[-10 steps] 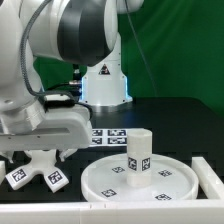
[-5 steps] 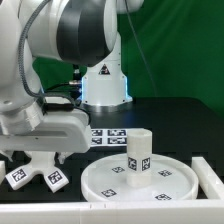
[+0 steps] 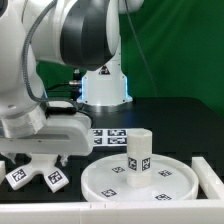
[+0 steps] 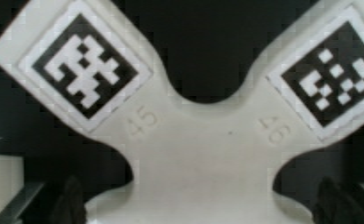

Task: Assemble round table

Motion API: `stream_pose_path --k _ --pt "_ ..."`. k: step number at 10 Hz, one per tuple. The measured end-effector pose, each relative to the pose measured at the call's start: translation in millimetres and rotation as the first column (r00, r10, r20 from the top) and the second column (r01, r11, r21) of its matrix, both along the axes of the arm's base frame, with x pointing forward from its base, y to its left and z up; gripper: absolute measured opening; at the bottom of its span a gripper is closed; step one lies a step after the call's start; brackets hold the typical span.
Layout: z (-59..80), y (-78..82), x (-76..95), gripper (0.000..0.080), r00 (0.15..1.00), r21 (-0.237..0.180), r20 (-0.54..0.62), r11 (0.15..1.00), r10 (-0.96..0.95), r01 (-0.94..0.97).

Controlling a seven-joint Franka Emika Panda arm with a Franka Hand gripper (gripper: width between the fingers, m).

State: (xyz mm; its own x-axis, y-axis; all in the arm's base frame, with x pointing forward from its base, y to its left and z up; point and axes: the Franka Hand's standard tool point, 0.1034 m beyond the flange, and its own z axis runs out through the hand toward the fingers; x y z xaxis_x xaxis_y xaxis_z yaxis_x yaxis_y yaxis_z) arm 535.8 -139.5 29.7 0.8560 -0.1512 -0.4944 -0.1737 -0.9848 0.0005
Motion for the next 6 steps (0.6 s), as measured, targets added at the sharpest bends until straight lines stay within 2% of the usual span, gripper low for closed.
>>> stream_pose_path --k 6 --pt "-8.2 1.2 -8.9 0.0649 1.000 0.000 -0.011 1.000 -0.003 0.003"
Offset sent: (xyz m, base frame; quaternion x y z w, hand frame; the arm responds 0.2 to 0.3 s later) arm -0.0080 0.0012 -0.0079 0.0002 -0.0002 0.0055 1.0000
